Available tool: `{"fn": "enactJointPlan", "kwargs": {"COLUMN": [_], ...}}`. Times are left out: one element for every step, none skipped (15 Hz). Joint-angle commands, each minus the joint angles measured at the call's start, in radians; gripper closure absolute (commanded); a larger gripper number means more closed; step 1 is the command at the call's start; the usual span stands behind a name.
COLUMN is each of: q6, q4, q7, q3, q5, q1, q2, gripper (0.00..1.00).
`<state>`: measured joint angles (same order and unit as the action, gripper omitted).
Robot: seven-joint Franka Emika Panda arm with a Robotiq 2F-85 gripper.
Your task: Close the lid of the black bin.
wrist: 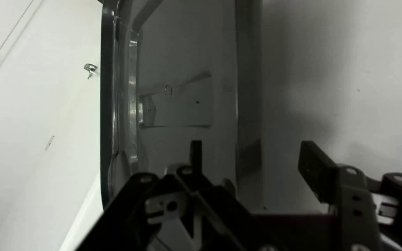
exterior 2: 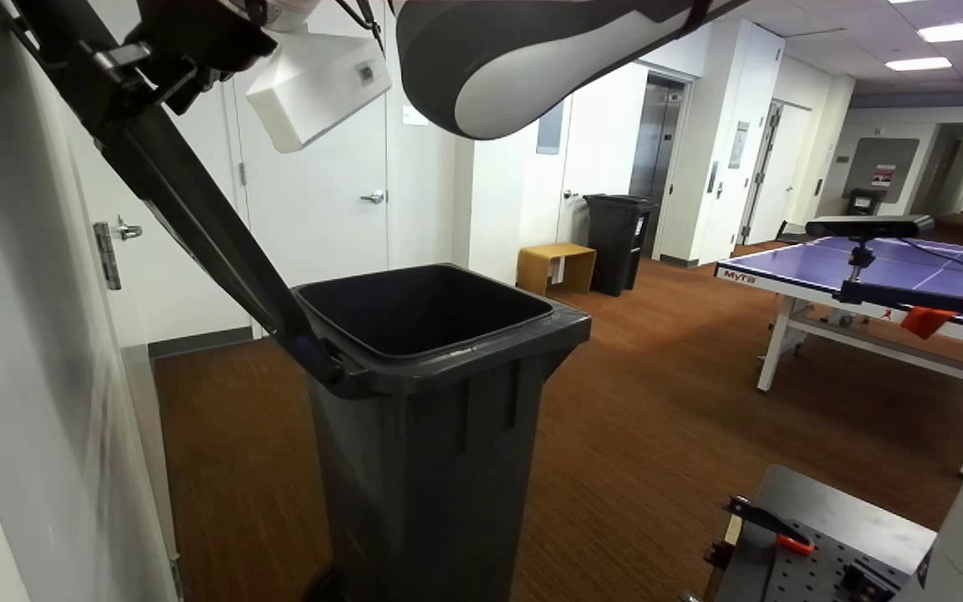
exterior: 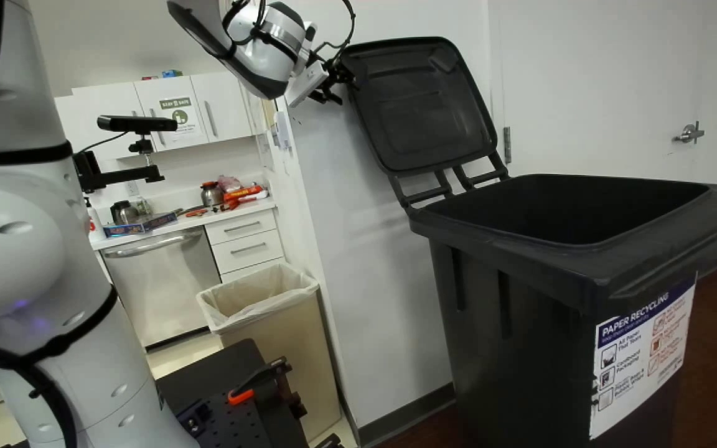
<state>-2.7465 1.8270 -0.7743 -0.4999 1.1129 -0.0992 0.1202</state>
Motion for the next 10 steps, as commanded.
{"fn": "enactJointPlan", "kwargs": {"q6": [0.006,0.006,0.006,0.005,0.005,0.005,0.005,0.007,0.004,0.003], "q4": [-0.056,-0.06,-0.063,-0.061,-0.056,-0.05,-0.037,-0.018,-0.001,0.02], "q7": [-0.027,-0.027,-0.028,-0.03,-0.034,-0.037,-0.042,-0.051,-0.062,-0.073], "q3": [0.0,0.001,0.001,0.001,0.002,0.002,0.003,0.005,0.008,0.012], "q5": [0.039,0.039,0.039,0.037,0.035,0.031,0.027,0.022,0.023,0.02], "q1": [-0.016,-0.019,-0.022,-0.024,-0.024,-0.023,-0.02,-0.017,-0.012,-0.006], "q2": [0.037,0.038,0.035,0.027,0.016,0.005,-0.012,-0.033,-0.054,-0.078], "gripper": [0.58,0.66,0.73,0.82,0.88,0.97,0.99,0.95,0.94,0.94]}}
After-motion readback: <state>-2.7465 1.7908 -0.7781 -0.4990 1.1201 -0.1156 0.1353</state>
